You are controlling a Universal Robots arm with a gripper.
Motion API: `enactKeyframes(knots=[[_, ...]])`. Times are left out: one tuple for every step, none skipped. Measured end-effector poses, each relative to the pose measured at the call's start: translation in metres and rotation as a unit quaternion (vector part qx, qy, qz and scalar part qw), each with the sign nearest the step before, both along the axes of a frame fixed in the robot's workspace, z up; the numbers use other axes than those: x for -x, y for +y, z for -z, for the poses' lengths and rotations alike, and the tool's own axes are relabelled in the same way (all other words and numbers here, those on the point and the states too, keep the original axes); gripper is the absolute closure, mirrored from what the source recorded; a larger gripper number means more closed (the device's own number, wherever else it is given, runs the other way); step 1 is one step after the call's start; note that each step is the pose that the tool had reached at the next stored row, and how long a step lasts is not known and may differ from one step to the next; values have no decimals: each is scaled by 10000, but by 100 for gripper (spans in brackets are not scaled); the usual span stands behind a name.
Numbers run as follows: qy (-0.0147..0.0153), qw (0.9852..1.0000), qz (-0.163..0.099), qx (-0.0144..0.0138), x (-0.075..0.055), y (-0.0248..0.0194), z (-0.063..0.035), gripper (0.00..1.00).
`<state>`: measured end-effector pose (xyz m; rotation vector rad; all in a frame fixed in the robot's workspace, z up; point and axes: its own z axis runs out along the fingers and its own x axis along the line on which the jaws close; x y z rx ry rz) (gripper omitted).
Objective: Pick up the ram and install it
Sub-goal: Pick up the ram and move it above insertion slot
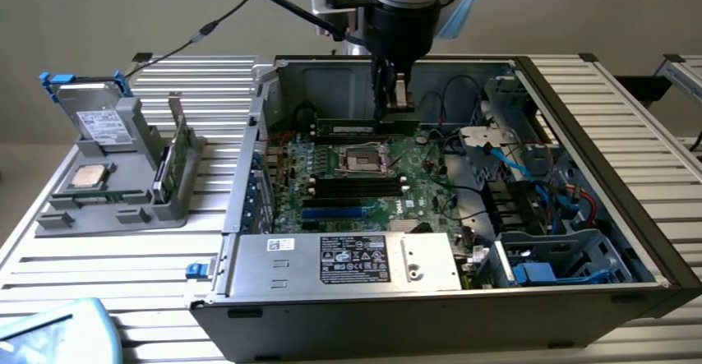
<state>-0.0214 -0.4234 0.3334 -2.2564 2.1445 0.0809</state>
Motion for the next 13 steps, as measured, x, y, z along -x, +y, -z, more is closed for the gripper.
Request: enactKeyframes(knots=[[-1,10000,0,0,0,0,20,85],[-1,10000,0,1,0,0,36,85],[-3,10000,0,1,0,0,55,85],[-4,10000,1,0,0,0,73,85],[-6,10000,2,1,0,0,91,85],[-8,10000,3,0,0,0,109,85],[-9,10000,4,1,0,0,127,85],[-11,10000,5,1,0,0,145,85],[-12,10000,6,0,0,0,164,85],[-13,10000,7,1,1,0,182,85],[-13,10000,8,1,0,0,200,85],[-14,10000,9,1,0,0,218,85],[-15,10000,11,0,0,0,236,85]])
